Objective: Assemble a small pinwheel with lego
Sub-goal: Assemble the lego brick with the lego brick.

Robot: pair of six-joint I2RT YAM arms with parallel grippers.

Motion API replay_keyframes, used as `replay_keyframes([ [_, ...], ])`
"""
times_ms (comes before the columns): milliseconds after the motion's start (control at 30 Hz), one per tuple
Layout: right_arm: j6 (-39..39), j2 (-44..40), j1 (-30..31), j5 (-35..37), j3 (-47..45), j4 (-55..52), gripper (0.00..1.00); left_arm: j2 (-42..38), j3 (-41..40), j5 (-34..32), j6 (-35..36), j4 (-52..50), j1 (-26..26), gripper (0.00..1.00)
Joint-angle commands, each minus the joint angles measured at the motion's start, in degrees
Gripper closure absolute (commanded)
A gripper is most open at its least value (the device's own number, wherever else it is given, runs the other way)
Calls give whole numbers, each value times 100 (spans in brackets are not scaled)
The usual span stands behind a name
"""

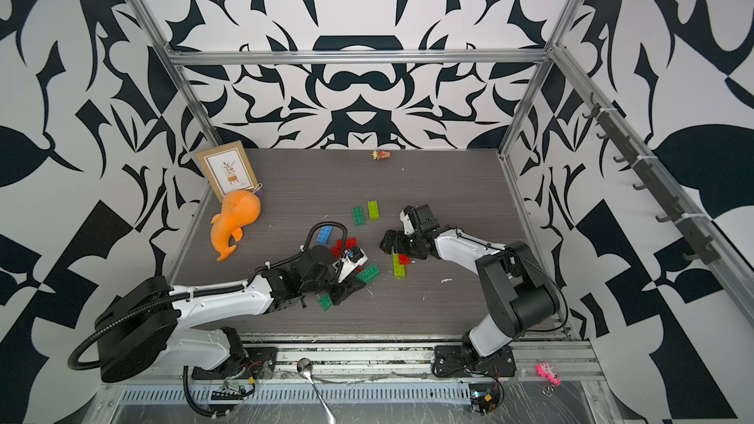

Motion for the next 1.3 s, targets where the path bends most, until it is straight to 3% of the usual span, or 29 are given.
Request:
replay_keyframes([
  [0, -98, -287, 35, 161, 144, 14, 4, 436, 359, 195, 321, -22, 11, 77],
  [100, -73, -815, 3, 518, -45, -55, 3, 905, 891, 694, 746, -623, 6, 79],
  [300, 78, -1756, -113, 565, -575, -215, 2, 1408, 1362, 743, 1623, -702, 36, 79],
  [567, -54, -2285, -158, 566, -753, -752, 1, 2178, 2462, 906, 2343, -1840, 455, 80],
  [1267, -299, -1759, -193, 771, -655, -940, 9, 3092, 3523, 1176, 2551, -2466, 704, 80],
])
